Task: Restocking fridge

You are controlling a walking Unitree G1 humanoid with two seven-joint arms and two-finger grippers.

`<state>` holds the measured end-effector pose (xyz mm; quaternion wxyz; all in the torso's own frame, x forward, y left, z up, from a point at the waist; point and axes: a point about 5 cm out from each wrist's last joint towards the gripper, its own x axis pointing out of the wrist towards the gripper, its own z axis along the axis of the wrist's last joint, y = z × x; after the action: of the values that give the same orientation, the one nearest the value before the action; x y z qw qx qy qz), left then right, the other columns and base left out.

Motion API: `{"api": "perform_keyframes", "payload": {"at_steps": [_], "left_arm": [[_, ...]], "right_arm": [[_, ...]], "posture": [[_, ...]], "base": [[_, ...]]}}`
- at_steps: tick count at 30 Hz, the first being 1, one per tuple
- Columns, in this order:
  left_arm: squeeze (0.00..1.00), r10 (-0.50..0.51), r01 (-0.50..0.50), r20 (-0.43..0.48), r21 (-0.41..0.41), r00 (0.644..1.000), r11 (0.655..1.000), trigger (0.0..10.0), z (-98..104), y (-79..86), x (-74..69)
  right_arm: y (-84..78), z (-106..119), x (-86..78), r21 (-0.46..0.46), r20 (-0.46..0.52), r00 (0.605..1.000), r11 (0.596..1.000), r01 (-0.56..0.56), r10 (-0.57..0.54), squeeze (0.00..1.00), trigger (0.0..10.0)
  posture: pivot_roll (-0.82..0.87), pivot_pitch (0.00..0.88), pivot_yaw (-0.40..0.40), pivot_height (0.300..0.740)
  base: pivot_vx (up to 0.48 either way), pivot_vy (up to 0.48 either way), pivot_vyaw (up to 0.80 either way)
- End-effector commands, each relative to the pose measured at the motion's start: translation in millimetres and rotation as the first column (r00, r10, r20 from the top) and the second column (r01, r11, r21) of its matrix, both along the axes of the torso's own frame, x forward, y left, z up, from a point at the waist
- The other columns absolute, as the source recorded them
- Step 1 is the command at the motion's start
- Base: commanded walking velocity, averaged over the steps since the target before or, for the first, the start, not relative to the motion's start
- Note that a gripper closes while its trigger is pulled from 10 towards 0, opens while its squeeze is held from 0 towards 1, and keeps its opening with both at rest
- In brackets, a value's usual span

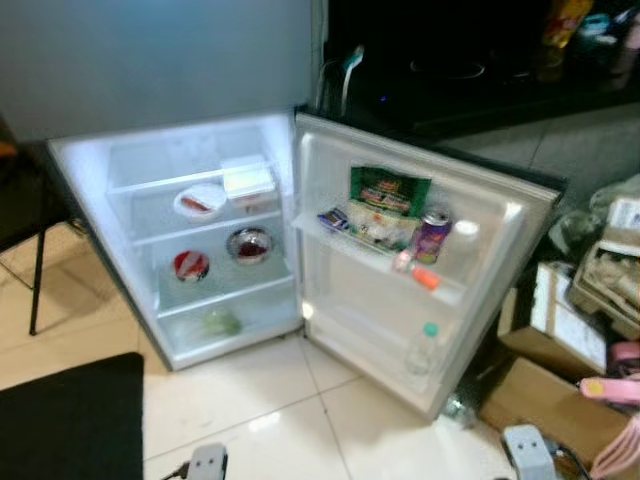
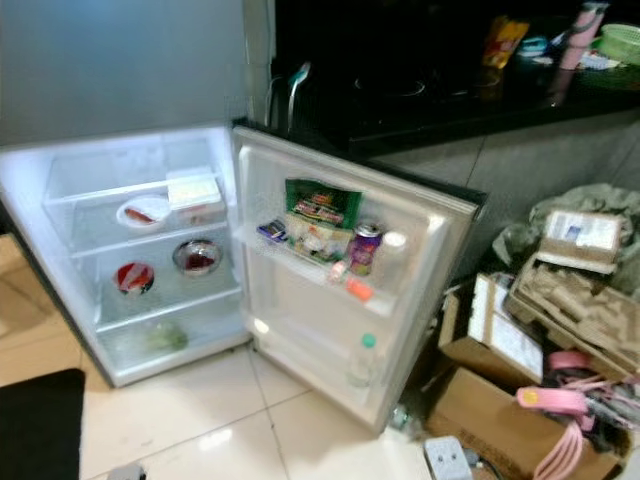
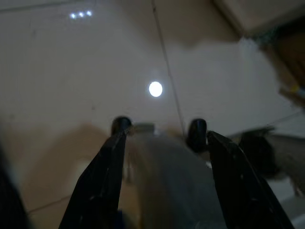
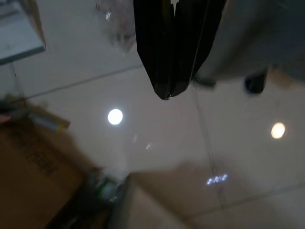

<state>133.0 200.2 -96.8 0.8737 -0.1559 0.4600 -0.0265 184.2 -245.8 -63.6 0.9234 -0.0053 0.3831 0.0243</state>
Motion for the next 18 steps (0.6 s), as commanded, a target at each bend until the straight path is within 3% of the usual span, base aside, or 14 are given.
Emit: {"api": "perform_keyframes", "payload": {"at_steps": [1,3,4,7,10,13,14,15,16,17,18], "left_arm": [[0.00,0.002,-0.001,-0.013,0.014,1.000,1.000,10.0,0,5.2,-2.8],[0.00,0.003,-0.003,-0.014,0.014,1.000,1.000,10.0,0,5.2,-3.1],[0.00,0.003,-0.003,-0.014,0.014,1.000,1.000,10.0,0,5.2,-3.1],[0.00,0.004,-0.004,-0.016,0.014,1.000,1.000,10.0,-1,5.0,-3.8],[0.00,0.003,-0.003,-0.016,0.014,1.000,1.000,10.0,-1,4.9,-4.1],[0.00,0.005,-0.005,-0.015,0.010,1.000,1.000,10.0,-1,4.4,-5.0],[0.00,0.005,-0.005,-0.015,0.009,1.000,1.000,10.0,-1,4.4,-5.2],[0.00,0.005,-0.005,-0.015,0.009,1.000,1.000,10.0,-1,4.4,-5.2],[0.00,0.005,-0.005,-0.015,0.008,1.000,1.000,10.0,-1,4.3,-5.6],[0.00,0.005,-0.005,-0.015,0.008,1.000,1.000,10.0,-1,4.3,-5.6],[0.00,0.004,-0.004,-0.014,0.007,1.000,1.000,10.0,-1,4.2,-5.9]], "right_arm": [[-5.0,11,14.3,0.022,0.083,0.996,0.999,0.037,-0.038,0.00,10.0],[-19.8,31,36.9,0.025,0.191,0.978,0.997,0.079,-0.083,0.00,10.0],[-19.8,31,36.9,0.025,0.191,0.978,0.997,0.079,-0.083,0.00,10.0],[-36.3,59,62.8,-0.006,0.310,0.947,0.995,0.095,-0.089,0.00,10.0],[-40.2,68,70.1,-0.006,0.346,0.933,0.994,0.106,-0.097,0.00,10.0],[-59.7,102,93.9,0.030,0.482,0.852,0.976,0.216,-0.204,0.00,10.0],[-64.6,110,98.2,0.045,0.510,0.827,0.968,0.247,-0.235,0.00,10.0],[-64.6,110,98.2,0.045,0.510,0.827,0.968,0.247,-0.235,0.00,10.0],[-70.4,120,103.2,0.086,0.544,0.791,0.957,0.278,-0.278,0.00,10.0],[-70.4,120,103.2,0.086,0.544,0.791,0.957,0.278,-0.278,0.00,10.0],[-75.4,130,107.6,0.122,0.573,0.758,0.947,0.298,-0.312,0.00,10.0]], "posture": [[-0.06,0.000,0.000,0.740],[-0.06,0.000,0.000,0.740],[-0.06,0.000,0.000,0.740],[-0.06,0.000,-0.002,0.740],[-0.06,0.000,-0.002,0.740],[-0.06,0.000,-0.001,0.740],[-0.06,0.000,-0.001,0.740],[-0.06,0.000,-0.001,0.740],[-0.06,0.000,0.001,0.740],[-0.06,0.000,0.001,0.740],[-0.06,0.000,0.001,0.740]], "base": [[0.000,0.000,0.00],[0.000,0.000,0.00],[0.000,0.000,0.00],[0.000,0.000,0.00],[0.000,0.000,0.00],[0.000,0.000,0.00],[0.000,0.000,0.00],[0.000,0.000,0.00],[0.000,0.000,0.00],[0.000,0.000,0.00],[0.000,0.000,0.00]]}}
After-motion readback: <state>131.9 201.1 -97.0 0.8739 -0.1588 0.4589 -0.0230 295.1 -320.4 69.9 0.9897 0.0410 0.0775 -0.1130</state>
